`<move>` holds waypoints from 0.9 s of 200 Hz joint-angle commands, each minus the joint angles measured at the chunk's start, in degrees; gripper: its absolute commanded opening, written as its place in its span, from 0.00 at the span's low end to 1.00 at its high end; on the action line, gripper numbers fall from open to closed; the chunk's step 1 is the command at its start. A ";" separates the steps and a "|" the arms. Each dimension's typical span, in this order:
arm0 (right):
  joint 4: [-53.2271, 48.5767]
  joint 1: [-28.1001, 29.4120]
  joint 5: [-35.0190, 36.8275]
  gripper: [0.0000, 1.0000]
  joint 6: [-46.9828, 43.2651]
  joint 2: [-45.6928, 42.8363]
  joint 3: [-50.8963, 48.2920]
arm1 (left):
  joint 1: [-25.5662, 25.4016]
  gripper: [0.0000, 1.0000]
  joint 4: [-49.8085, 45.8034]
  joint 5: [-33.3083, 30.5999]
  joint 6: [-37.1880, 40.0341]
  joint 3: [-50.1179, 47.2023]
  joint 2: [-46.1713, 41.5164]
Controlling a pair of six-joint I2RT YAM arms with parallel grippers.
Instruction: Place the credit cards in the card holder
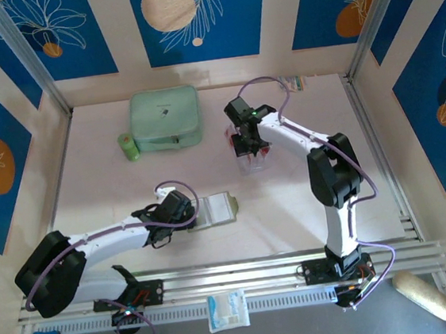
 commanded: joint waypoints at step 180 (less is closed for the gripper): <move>61.51 9.18 -27.84 0.00 31.63 -28.17 -50.50 | 1.15 0.97 -7.75 3.37 3.04 9.35 1.34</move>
